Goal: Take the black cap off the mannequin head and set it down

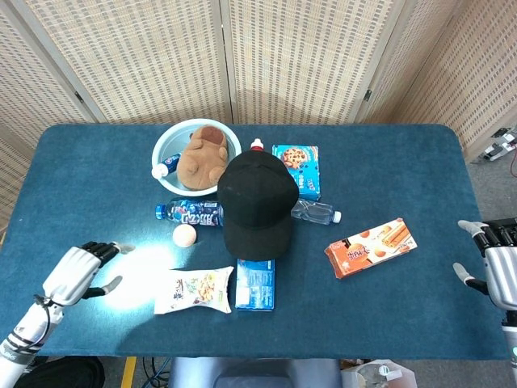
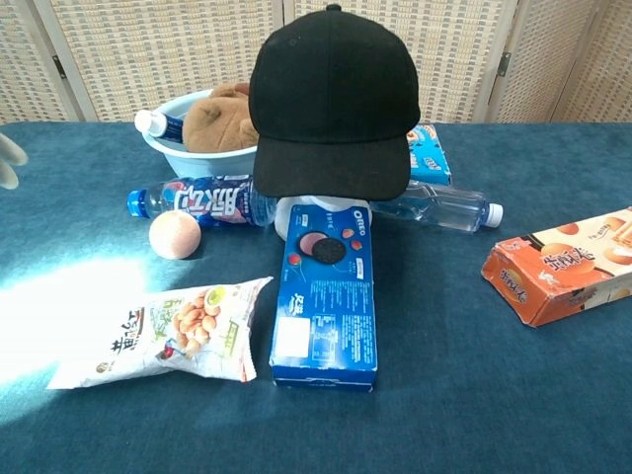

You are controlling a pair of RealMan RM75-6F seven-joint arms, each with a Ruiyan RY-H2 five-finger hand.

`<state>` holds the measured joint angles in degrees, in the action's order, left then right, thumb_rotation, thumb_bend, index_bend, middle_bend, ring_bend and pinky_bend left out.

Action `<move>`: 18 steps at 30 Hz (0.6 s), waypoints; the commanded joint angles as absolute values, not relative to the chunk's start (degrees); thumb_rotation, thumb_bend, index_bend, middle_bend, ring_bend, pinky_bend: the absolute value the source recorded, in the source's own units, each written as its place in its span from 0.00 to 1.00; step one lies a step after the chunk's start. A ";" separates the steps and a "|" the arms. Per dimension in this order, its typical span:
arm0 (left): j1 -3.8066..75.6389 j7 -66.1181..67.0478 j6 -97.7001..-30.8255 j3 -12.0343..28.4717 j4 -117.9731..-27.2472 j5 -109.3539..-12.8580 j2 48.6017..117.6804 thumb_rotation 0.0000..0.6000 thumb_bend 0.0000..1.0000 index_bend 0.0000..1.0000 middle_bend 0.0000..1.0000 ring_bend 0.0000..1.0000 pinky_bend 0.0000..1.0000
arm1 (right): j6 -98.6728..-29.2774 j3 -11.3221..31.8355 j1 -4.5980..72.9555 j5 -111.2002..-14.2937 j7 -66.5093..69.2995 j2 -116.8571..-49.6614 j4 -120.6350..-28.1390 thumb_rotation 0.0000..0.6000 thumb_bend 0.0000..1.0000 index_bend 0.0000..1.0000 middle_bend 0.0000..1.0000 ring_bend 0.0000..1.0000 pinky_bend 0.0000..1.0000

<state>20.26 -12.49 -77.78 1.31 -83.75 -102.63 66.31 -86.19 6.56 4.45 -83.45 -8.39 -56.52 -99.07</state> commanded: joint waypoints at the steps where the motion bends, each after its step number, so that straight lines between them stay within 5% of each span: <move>1: 23.28 -13.89 -77.74 1.62 -81.21 -105.82 68.66 1.00 0.27 0.28 0.68 0.68 0.76 | -86.23 6.51 4.39 -83.39 -8.47 -56.44 -99.16 1.00 0.21 0.25 0.30 0.21 0.30; 4: 26.04 -14.91 -78.27 1.94 -77.77 -108.18 71.70 1.00 0.27 0.28 0.86 0.83 0.93 | -86.29 6.38 4.23 -83.28 -8.59 -56.30 -99.33 1.00 0.21 0.25 0.30 0.21 0.30; 7: 28.34 -15.63 -78.85 2.27 -75.12 -109.69 74.17 1.00 0.27 0.28 0.93 0.93 1.00 | -86.48 6.25 4.00 -83.18 -8.60 -56.22 -99.38 1.00 0.21 0.25 0.30 0.21 0.30; 18: 35.20 -17.90 -80.83 3.52 -67.14 -111.43 83.48 1.00 0.27 0.28 1.00 1.00 1.00 | -86.15 5.89 3.78 -82.72 -8.18 -56.78 -98.78 1.00 0.21 0.25 0.30 0.21 0.30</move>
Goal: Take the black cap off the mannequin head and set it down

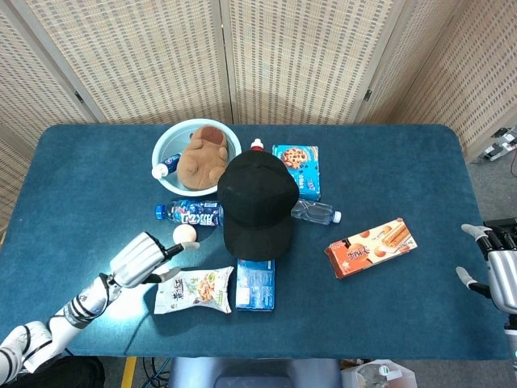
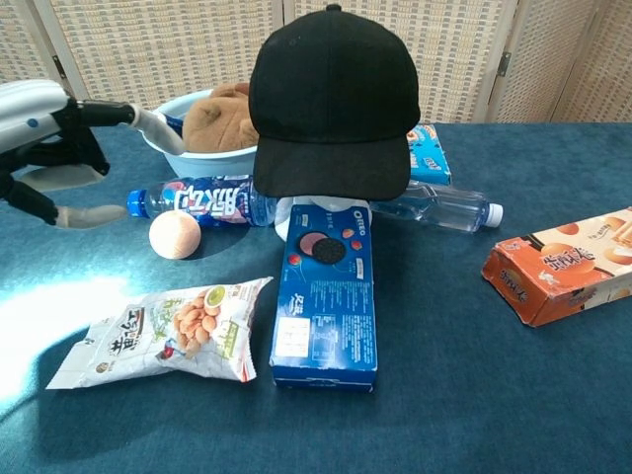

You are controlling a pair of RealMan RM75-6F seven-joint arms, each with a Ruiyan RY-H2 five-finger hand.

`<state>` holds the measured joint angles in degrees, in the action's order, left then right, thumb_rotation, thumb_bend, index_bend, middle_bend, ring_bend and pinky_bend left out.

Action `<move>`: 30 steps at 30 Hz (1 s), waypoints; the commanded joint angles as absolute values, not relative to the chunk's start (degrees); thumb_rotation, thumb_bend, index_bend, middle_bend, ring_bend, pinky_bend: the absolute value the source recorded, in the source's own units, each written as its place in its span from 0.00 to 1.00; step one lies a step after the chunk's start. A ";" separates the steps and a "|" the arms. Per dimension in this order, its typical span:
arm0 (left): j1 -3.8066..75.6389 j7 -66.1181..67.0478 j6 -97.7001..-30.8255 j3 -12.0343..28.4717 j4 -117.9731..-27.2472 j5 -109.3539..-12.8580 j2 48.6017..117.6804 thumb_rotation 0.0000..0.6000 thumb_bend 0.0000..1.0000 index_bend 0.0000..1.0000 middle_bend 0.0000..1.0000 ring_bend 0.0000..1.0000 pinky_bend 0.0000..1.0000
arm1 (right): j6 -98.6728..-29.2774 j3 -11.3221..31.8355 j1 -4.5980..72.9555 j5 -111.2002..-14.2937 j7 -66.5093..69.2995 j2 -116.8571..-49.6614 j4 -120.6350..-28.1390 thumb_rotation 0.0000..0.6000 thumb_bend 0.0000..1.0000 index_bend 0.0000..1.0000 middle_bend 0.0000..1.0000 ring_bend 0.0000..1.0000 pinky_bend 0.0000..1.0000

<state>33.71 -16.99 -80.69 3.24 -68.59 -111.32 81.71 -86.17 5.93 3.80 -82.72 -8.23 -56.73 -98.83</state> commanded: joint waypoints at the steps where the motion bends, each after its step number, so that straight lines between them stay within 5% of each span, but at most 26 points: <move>1: 35.94 -18.19 -80.77 3.52 -66.27 -111.48 84.40 1.00 0.27 0.28 1.00 1.00 1.00 | -86.11 5.85 3.75 -82.68 -8.12 -56.83 -98.70 1.00 0.21 0.25 0.30 0.21 0.30; 30: 44.99 -20.35 -84.48 4.53 -48.32 -106.48 103.90 1.00 0.25 0.29 1.00 1.00 1.00 | -85.62 5.97 3.30 -80.77 -7.38 -56.94 -97.60 1.00 0.21 0.25 0.30 0.21 0.30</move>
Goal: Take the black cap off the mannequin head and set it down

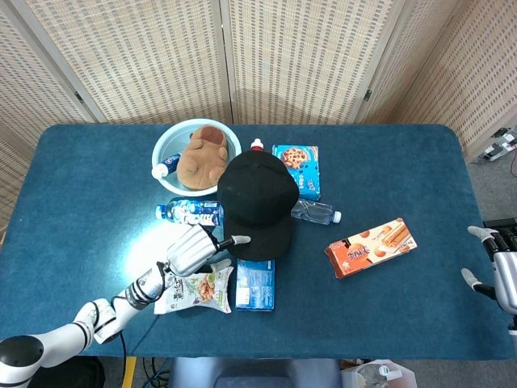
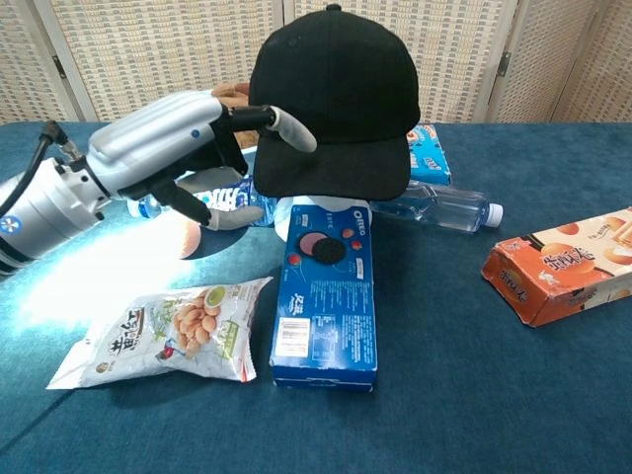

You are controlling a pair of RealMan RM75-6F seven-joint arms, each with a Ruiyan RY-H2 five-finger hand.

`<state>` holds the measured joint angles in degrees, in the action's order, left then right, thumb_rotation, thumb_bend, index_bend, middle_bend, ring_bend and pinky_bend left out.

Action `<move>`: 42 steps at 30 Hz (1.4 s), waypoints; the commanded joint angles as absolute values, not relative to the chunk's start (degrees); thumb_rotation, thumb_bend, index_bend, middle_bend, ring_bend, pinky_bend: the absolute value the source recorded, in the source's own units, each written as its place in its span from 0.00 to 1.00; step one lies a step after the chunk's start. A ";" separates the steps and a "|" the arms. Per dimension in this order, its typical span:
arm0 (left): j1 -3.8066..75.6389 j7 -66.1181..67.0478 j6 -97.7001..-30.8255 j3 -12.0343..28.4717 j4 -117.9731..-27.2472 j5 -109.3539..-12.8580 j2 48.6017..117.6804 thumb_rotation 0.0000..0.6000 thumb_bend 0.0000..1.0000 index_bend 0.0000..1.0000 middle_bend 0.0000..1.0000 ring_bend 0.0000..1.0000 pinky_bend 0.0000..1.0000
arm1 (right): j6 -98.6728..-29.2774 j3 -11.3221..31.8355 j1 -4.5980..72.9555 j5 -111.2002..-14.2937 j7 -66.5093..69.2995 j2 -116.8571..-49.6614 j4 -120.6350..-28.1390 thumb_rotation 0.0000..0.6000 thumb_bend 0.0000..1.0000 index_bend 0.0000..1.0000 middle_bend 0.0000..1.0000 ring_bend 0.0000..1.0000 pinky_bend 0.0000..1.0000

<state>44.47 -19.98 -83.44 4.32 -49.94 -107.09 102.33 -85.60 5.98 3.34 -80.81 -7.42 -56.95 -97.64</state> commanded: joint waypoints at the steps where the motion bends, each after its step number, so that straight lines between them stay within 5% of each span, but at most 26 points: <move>1: 45.16 -20.55 -84.80 4.58 -47.58 -106.22 104.61 1.00 0.25 0.29 1.00 1.00 1.00 | -85.66 5.95 3.23 -80.70 -7.33 -56.93 -97.57 1.00 0.21 0.25 0.30 0.21 0.30; 42: 49.74 -27.18 -87.09 7.03 -39.24 -97.79 115.28 1.00 0.25 0.53 1.00 1.00 1.00 | -85.86 5.88 1.90 -79.61 -5.21 -56.66 -96.33 1.00 0.21 0.25 0.30 0.21 0.30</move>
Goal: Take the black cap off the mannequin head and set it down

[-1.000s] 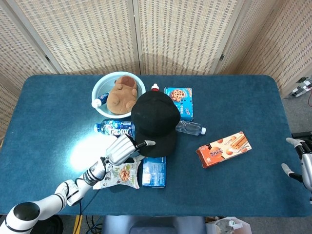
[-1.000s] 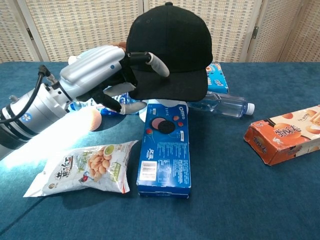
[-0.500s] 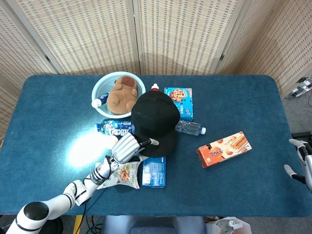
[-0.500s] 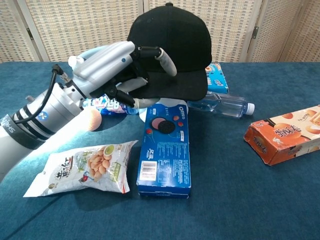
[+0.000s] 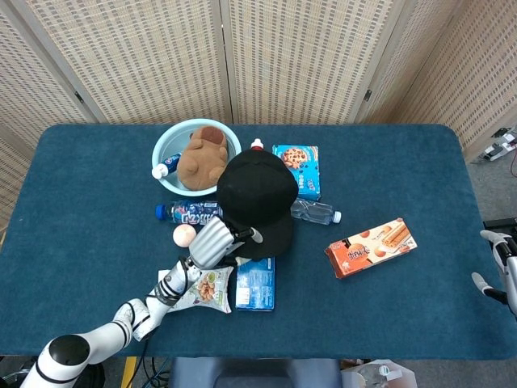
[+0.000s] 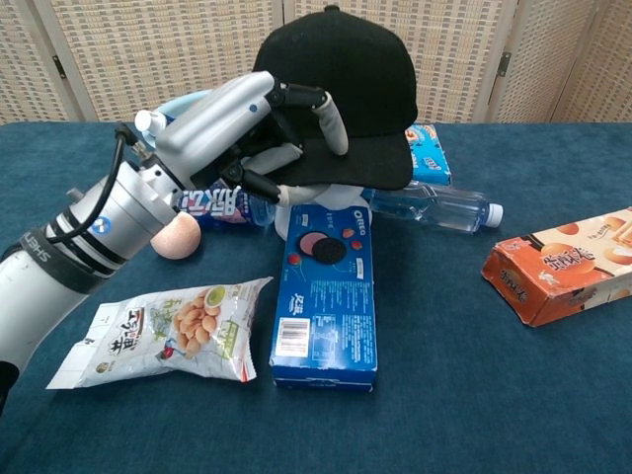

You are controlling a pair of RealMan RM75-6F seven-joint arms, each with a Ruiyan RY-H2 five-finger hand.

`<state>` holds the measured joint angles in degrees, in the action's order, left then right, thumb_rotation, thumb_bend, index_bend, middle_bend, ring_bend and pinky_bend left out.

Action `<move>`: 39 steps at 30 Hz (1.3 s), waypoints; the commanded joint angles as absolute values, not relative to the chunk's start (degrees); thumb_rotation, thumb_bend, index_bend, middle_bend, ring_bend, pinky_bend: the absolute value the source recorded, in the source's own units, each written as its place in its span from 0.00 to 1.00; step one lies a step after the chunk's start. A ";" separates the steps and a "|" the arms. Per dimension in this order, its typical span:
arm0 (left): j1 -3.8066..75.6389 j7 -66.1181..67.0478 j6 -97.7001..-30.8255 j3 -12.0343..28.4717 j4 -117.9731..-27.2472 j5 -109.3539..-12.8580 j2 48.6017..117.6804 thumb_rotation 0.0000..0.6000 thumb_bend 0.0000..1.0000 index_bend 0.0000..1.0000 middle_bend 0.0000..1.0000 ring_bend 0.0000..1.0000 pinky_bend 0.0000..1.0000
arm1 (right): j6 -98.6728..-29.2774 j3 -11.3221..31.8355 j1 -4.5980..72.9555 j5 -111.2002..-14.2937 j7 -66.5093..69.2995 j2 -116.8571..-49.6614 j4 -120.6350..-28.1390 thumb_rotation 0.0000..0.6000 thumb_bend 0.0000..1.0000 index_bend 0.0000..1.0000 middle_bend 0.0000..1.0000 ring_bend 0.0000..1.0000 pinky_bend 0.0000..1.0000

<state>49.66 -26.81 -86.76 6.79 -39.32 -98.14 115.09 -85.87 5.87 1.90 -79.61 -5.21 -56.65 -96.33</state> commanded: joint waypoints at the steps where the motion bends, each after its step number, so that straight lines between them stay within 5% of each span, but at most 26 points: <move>1: 49.74 -27.24 -87.27 7.08 -39.16 -97.70 115.35 1.00 0.25 0.55 1.00 1.00 1.00 | -85.87 5.89 1.89 -79.61 -5.21 -56.67 -96.33 1.00 0.21 0.25 0.30 0.21 0.30; 18: 49.63 -26.39 -89.49 8.85 -40.46 -95.39 114.43 1.00 0.30 0.62 1.00 1.00 1.00 | -86.02 5.85 1.60 -79.51 -5.36 -56.53 -96.68 1.00 0.21 0.25 0.30 0.21 0.30; 39: 50.72 -22.44 -84.98 15.28 -58.80 -90.12 106.42 1.00 0.34 0.63 1.00 1.00 1.00 | -86.82 5.99 1.49 -80.19 -6.90 -55.69 -98.54 1.00 0.21 0.25 0.30 0.21 0.30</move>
